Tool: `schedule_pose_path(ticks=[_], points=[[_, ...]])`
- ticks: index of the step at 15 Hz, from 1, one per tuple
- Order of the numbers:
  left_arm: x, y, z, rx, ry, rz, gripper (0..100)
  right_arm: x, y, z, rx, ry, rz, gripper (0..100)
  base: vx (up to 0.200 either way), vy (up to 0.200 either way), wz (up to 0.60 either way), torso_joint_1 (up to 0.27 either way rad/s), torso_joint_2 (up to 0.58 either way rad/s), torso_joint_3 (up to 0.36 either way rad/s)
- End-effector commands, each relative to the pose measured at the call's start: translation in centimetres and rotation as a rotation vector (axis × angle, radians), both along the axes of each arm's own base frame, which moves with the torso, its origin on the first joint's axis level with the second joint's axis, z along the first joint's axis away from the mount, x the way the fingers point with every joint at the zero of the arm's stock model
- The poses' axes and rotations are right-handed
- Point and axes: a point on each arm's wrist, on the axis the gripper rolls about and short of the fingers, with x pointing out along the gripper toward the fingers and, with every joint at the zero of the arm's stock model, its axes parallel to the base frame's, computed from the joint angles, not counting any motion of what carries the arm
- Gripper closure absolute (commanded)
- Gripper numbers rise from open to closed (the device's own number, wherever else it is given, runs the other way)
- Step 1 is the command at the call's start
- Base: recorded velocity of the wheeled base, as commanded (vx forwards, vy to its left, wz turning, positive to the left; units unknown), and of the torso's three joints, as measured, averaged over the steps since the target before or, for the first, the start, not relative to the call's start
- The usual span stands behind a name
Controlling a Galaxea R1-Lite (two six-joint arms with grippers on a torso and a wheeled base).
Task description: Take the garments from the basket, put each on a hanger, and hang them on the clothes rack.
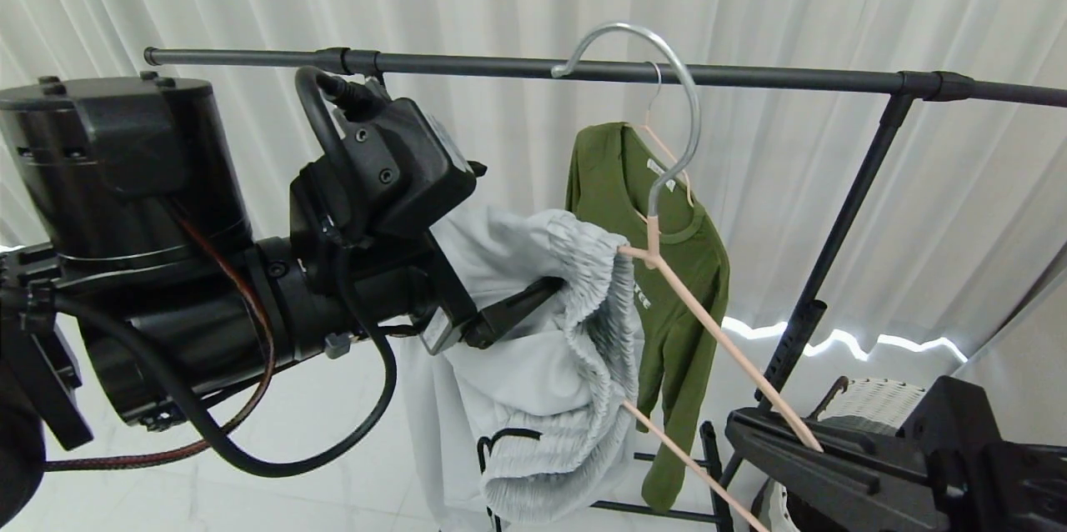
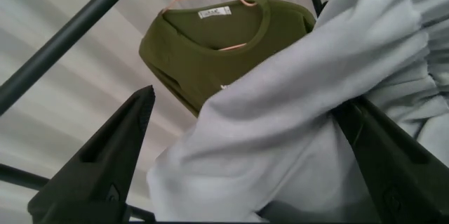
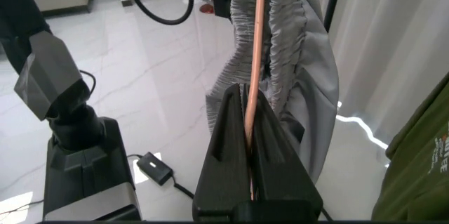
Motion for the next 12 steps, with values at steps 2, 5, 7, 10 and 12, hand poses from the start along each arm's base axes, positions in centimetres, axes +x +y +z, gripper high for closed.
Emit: schedule_pose_path(ticks=[2,5,7,10,12], points=[[0.16,-0.15,-0.20,0.005,0.006,-0.001,0,-0.17,0.33,-0.22,-0.015,-0.003,0.016,100,0.000,0.000,0.00,0.000,0.00,0.000],[0.05,-0.11,-0.30,0.005,0.010,-0.020,0,-0.19,0.51,-0.36,-0.029,-0.018,0.020,100,0.000,0.000,0.00,0.000,0.00,0.000],[0.07,-0.13,-0.38,0.008,0.011,-0.020,0,-0.29,0.64,-0.48,-0.037,-0.021,0.027,100,0.000,0.000,0.00,0.000,0.00,0.000],[0.07,-0.14,-0.60,0.012,0.017,-0.021,100,-0.33,0.68,-0.40,-0.036,-0.027,0.030,100,0.000,0.000,0.00,0.000,0.00,0.000],[0.00,-0.11,-0.73,0.015,0.021,-0.032,100,-0.34,0.66,-0.33,-0.033,-0.029,0.030,100,0.000,0.000,0.00,0.000,0.00,0.000]])
